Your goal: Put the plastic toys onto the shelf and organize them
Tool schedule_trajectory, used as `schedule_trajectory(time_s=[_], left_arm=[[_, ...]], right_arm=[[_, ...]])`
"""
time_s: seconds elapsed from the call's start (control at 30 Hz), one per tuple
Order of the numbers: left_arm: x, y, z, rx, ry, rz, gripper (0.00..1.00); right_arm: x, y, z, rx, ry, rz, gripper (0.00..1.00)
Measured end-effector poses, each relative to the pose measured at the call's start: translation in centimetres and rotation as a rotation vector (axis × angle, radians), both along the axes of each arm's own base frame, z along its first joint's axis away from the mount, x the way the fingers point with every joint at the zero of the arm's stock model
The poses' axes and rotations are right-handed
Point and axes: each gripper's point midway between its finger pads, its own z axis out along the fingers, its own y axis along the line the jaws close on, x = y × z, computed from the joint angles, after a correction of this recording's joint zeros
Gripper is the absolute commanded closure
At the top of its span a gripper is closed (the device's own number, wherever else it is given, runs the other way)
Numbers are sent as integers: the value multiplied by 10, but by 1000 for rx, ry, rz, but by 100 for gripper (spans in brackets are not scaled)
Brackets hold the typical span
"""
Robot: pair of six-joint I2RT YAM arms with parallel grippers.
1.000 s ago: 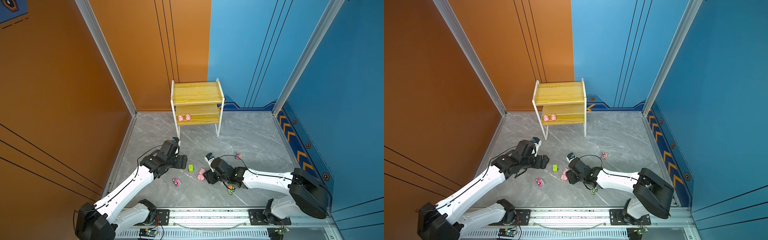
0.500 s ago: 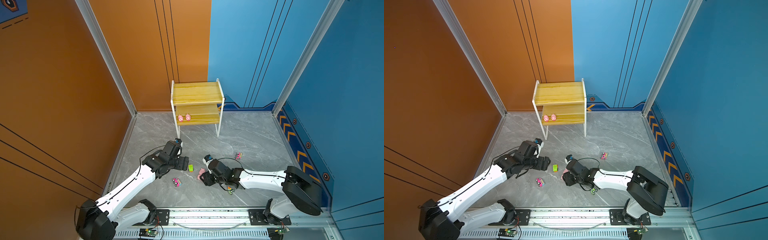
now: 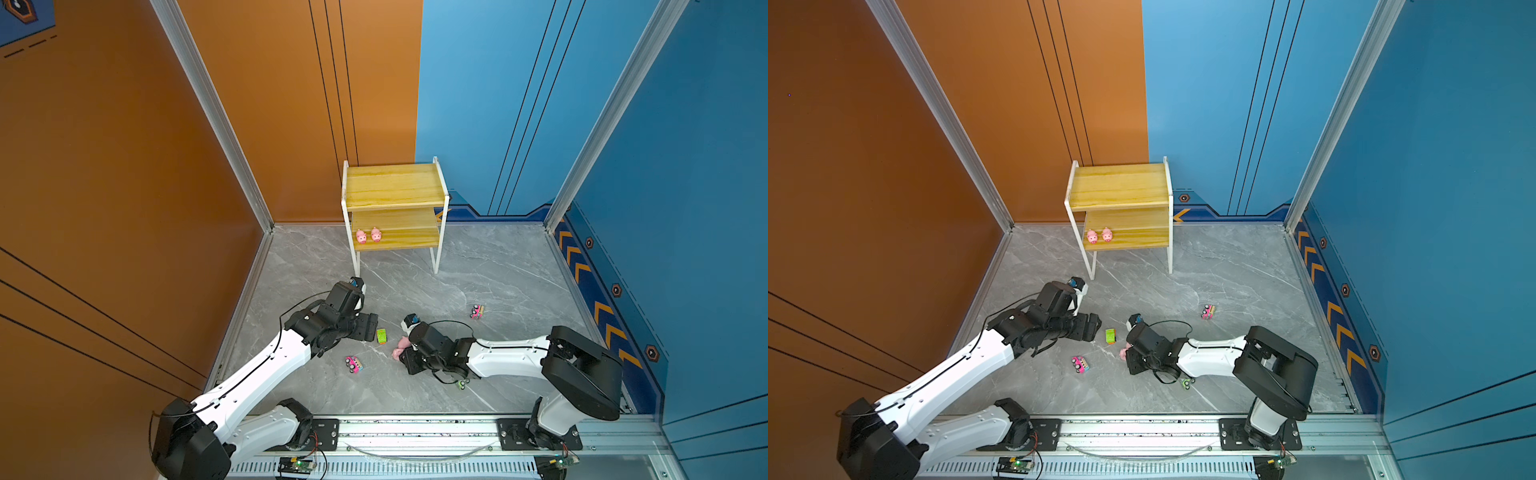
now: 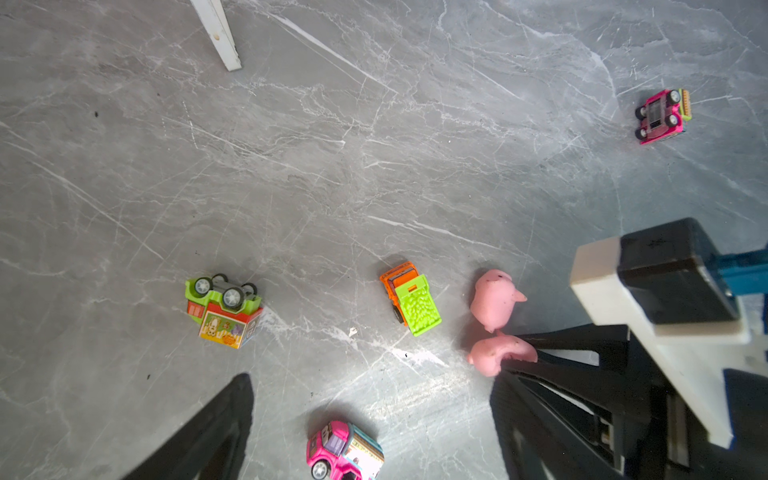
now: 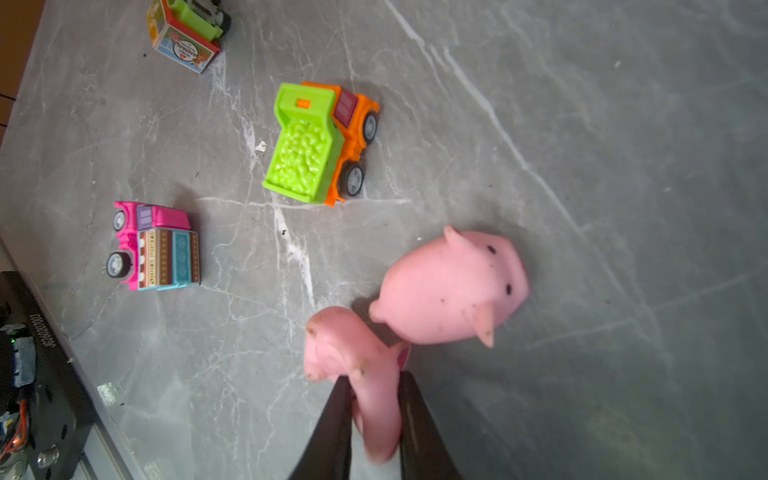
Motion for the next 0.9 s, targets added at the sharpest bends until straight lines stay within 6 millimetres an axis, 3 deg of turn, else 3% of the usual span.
schedule_trajectory(time_s=[0.23, 0.4, 0.63, 0.73, 0.9], left_arm=[[0, 0, 0, 0, 0, 0, 10], [0, 0, 0, -1, -2, -1, 10], [-1, 0, 4, -5, -16, -7, 10], [-1, 0, 8, -12, -28, -10, 10], [-2, 1, 14, -23, -46, -11, 10]], right_arm=[[6, -5, 43, -2, -87, 6, 86], [32, -38, 67, -96, -170, -68, 85], [78, -117, 56, -429, -229, -209, 83], [93, -133, 49, -566, -240, -218, 83], [118, -143, 34, -776, -259, -197, 84]])
